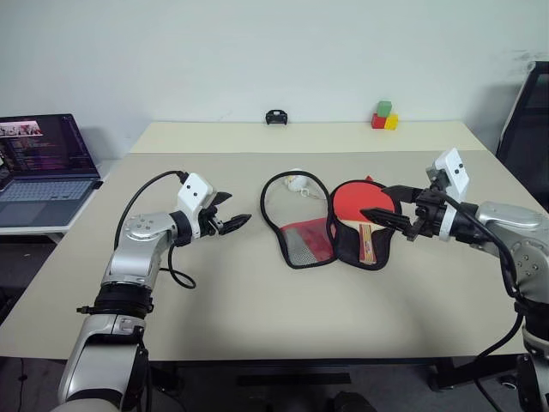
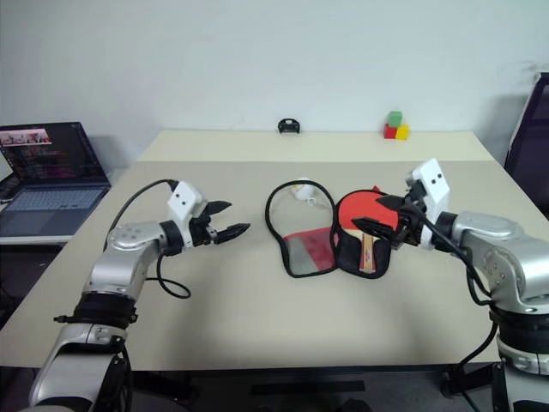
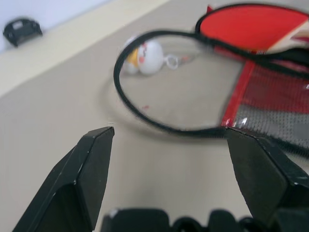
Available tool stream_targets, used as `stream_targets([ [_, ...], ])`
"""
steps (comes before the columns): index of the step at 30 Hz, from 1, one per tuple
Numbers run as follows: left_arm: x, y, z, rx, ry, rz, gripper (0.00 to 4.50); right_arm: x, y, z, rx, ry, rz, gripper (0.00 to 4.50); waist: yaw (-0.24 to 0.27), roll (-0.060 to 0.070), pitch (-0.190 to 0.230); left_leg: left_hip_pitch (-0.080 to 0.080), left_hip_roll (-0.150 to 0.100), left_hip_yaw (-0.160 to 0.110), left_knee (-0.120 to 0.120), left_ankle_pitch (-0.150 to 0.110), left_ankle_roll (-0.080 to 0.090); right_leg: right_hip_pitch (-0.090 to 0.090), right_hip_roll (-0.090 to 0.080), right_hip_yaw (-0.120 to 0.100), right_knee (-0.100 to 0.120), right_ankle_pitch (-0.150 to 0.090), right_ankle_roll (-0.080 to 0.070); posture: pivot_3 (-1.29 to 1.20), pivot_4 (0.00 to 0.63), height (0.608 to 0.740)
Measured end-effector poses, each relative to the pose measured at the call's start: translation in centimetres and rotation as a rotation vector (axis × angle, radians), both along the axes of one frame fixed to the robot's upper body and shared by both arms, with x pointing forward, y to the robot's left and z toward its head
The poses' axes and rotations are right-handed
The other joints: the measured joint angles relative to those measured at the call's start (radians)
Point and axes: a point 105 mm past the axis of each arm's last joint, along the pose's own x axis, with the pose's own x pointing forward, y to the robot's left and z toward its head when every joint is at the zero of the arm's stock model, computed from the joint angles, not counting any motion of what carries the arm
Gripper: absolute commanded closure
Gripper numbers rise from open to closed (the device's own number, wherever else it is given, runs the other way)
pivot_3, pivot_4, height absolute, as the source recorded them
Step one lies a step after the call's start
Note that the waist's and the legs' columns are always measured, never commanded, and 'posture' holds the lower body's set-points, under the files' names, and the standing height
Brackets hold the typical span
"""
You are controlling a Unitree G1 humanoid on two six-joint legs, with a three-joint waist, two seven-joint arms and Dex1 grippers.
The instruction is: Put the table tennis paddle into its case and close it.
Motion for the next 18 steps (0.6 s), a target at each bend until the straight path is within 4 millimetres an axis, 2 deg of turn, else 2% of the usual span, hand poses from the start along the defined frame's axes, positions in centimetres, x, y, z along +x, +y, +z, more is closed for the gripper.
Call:
stream_targets([
  [4, 1.3, 0.4, -1.6, 0.048, 0.036, 0.075, 0.49, 0.2, -0.3, 0.1, 0.004, -0.006, -0.012, 0.02, 0.004, 0.000, 0.000, -0.001, 0.000, 0.000, 0.000, 0.000, 0.000, 0.000, 0.000, 0.000, 0.000, 0.000, 0.000, 0.00, 0.150, 0.740],
  [9, 3.4, -1.0, -3.2, 0.082, 0.066, 0.137, 0.49, 0.3, -0.2, 0.0, 0.005, -0.011, -0.014, 0.02, 0.006, -0.001, 0.000, -0.001, 0.000, 0.000, 0.001, 0.000, 0.000, 0.000, 0.000, -0.001, -0.001, 0.000, 0.000, 0.00, 0.150, 0.740],
  [14, 4.2, -2.6, -4.8, 0.117, 0.106, 0.141, 0.49, 0.4, -0.2, 0.0, 0.005, -0.012, -0.026, 0.02, 0.006, -0.001, 0.000, -0.001, 0.000, 0.000, 0.001, 0.000, 0.000, 0.000, 0.000, -0.001, -0.001, 0.000, 0.000, 0.00, 0.150, 0.740],
  [18, 4.7, -3.3, -4.8, 0.108, 0.116, 0.152, 0.49, 0.4, -0.1, 0.1, 0.004, -0.019, -0.033, 0.02, 0.007, -0.002, 0.000, -0.001, -0.001, 0.000, 0.001, 0.000, 0.000, 0.000, -0.001, -0.001, 0.001, 0.000, 0.000, 0.00, 0.150, 0.740],
])
